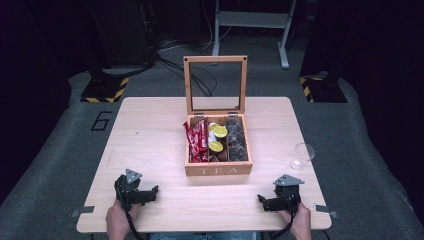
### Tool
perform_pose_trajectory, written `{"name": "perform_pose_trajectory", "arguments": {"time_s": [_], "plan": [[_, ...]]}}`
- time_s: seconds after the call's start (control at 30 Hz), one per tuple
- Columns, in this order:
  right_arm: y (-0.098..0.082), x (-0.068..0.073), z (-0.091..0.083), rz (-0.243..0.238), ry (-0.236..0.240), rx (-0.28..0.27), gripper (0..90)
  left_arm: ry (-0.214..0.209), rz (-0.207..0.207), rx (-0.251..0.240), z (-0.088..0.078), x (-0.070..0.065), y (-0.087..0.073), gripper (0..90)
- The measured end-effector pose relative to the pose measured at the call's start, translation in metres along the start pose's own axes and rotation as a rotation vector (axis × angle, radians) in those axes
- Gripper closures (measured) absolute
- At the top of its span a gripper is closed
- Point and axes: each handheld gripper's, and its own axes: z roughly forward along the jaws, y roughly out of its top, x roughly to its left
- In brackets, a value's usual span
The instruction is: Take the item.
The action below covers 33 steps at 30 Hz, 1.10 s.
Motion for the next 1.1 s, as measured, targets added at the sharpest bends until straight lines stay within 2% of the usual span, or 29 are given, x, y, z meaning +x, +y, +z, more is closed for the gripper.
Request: {"name": "perform_pose_trajectory", "arguments": {"time_s": [0.43, 0.8, 0.87, 0.9, 1.1], "plan": [[0.0001, -0.0006, 0.0001, -0.004, 0.000, -0.001, 0.0, 0.001, -0.003, 0.002, -0.0001, -0.0003, 0.0000, 0.3], [0.0044, 0.0014, 0.0012, 0.011, -0.017, 0.020, 0.0, 0.005, -0.013, -0.001, 0.0001, -0.0013, -0.0001, 0.3], [0.0053, -0.0003, 0.0017, -0.010, -0.017, 0.031, 0.0, 0.005, -0.011, -0.001, 0.0001, -0.0012, -0.0001, 0.3], [0.0064, 0.0023, 0.0014, 0.028, -0.020, 0.042, 0.0, 0.005, -0.012, -0.002, 0.0001, -0.0012, -0.0001, 0.3], [0.0089, 0.0038, 0.0016, 0.029, -0.018, 0.057, 0.0, 0.005, -0.011, -0.001, 0.0001, -0.0011, -0.0001, 0.3]]}}
